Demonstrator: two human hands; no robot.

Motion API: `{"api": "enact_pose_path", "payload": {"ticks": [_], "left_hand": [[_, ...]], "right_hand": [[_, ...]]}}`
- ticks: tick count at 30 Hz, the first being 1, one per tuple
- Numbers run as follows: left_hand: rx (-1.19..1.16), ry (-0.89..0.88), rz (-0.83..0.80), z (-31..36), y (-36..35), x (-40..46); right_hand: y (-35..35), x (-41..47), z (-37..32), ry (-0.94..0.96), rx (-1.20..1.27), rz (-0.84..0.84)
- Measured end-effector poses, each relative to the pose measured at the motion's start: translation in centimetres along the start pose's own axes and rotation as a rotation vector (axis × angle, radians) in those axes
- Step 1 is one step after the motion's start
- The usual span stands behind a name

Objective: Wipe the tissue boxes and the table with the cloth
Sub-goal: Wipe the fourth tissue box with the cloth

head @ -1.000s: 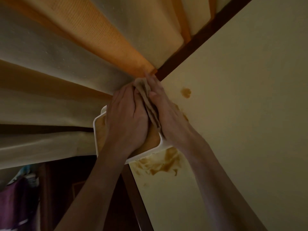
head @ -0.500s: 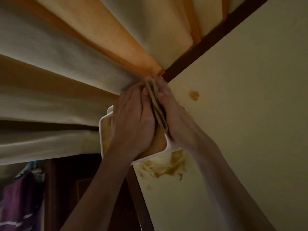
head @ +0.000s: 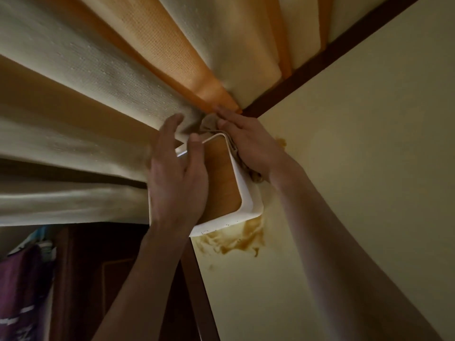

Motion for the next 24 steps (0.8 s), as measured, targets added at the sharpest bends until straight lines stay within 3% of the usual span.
{"api": "enact_pose_path", "payload": {"ticks": [2, 5, 9, 12, 24], "left_hand": [[0.109, 0.090, 0.021, -1.2, 0.9, -1.8], [0.069, 0.216, -0.137, -2.9, 0.7, -4.1], [0.072, 0.238, -0.183, -4.5, -0.1, -4.2], [0.150, 0.155, -0.187, -5.1, 0.0, -3.7], [0.084, -0.289, -0.269, -6.0, 0.0, 0.2]], "right_hand": [[0.1, 0.0, -0.2, 0.006, -0.018, 0.014], [0.3, -0.4, -0.4, 0.036, -0.047, 0.045], [0.3, -2.5, -0.3, 0.055, -0.079, 0.086], [0.5, -4.7, 0.1, 0.069, -0.050, 0.152], [0.3, -12.9, 2.5, 0.180, 0.043, 0.324]]}}
Point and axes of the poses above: each hand's wrist, its own x-axis towards the middle knuckle, its own y-axis out of the back of the hand, z = x × y, the point moved 2 cm from there along x, towards the middle knuckle, and after that the axes turned 14 degrees about x, right-handed, at the moved point
